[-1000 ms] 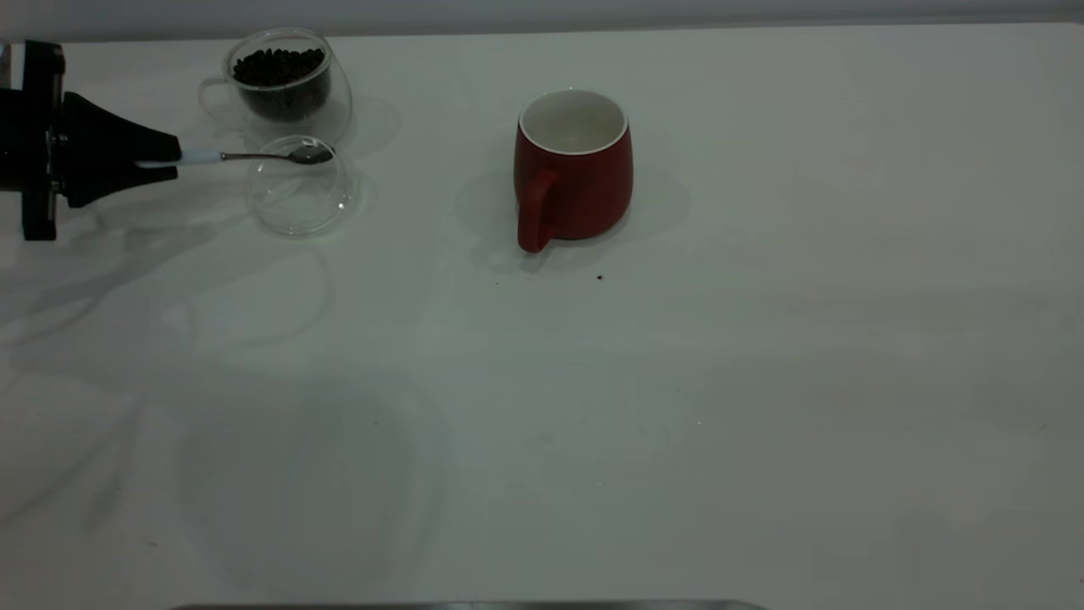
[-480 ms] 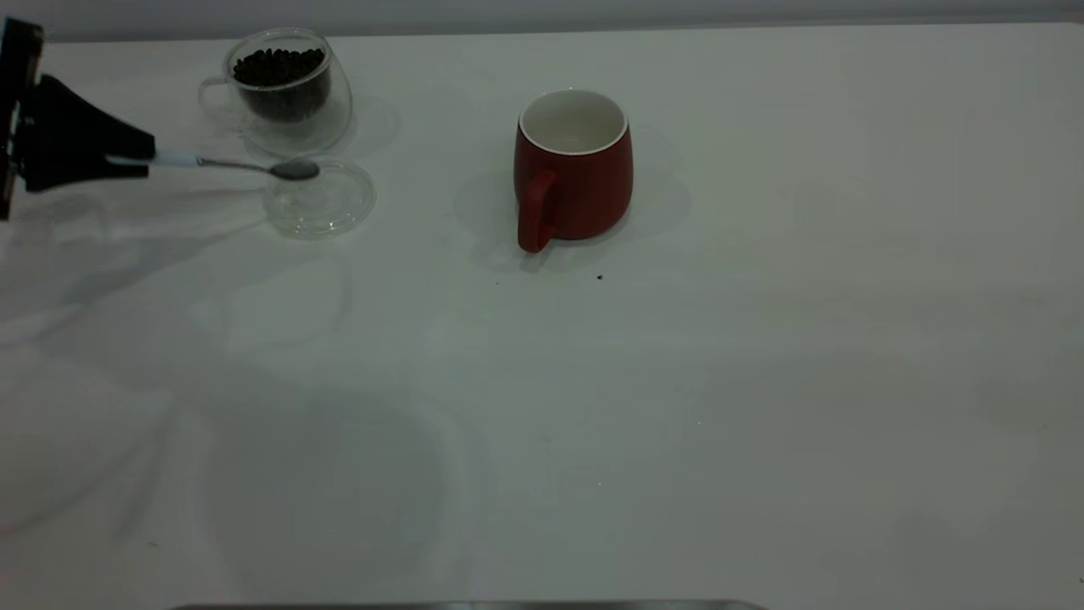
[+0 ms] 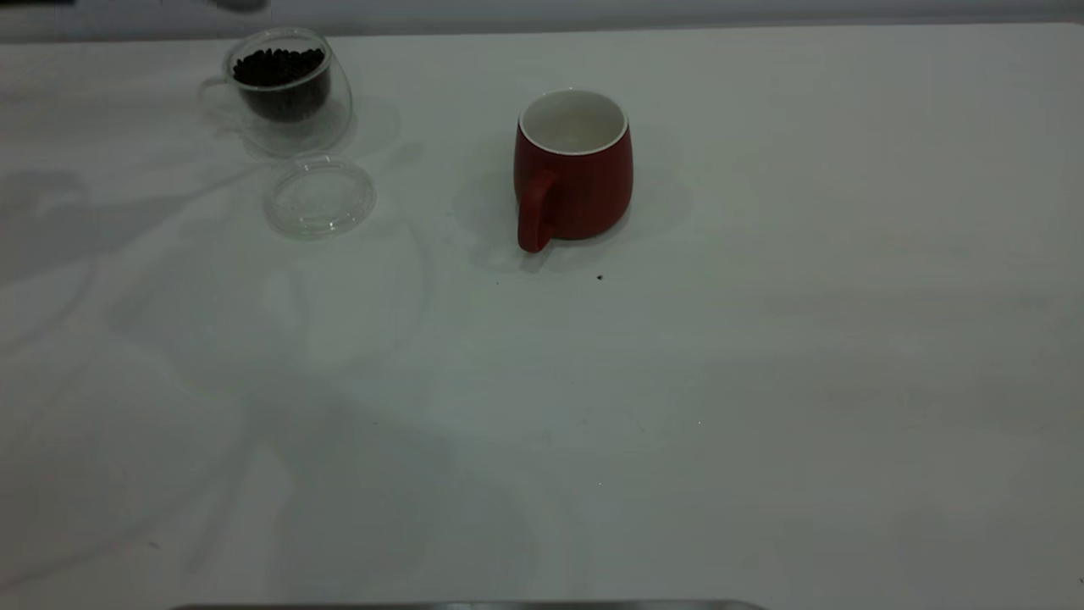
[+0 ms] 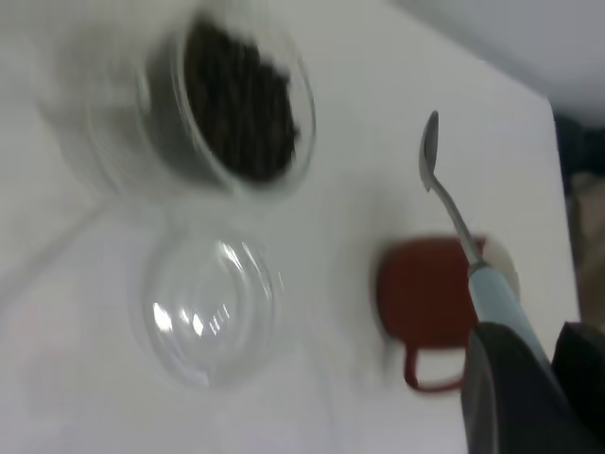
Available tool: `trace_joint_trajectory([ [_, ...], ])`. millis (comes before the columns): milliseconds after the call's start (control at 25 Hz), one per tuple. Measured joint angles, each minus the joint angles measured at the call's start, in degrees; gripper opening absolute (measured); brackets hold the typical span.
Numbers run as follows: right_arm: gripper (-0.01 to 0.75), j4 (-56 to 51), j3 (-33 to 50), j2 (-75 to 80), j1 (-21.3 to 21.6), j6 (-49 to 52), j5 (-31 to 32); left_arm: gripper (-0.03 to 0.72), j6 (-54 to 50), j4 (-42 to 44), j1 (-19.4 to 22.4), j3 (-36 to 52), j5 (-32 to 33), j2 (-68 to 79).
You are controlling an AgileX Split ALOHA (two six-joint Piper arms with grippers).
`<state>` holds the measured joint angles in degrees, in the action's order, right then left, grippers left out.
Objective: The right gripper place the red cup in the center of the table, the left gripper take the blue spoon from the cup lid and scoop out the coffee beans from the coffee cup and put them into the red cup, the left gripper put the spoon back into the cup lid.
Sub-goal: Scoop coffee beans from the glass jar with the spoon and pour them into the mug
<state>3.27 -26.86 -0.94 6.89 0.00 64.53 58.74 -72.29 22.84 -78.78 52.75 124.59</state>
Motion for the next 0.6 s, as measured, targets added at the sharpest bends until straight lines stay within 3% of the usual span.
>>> trace_joint_trajectory([
  [160, 0.532, 0.0, 0.0, 0.0, 0.0, 0.0, 0.0, 0.126, -4.3, 0.1, 0.0, -3.8, -3.6, 2.3],
  [360, 0.532, 0.0, 0.0, 0.0, 0.0, 0.0, 0.0, 0.126, -7.8, 2.6, -0.1, -9.2, -2.6, 8.3],
  [600, 0.532, 0.0, 0.0, 0.0, 0.0, 0.0, 0.0, 0.126, -8.1, 3.5, -0.7, -9.7, -3.3, 11.9],
])
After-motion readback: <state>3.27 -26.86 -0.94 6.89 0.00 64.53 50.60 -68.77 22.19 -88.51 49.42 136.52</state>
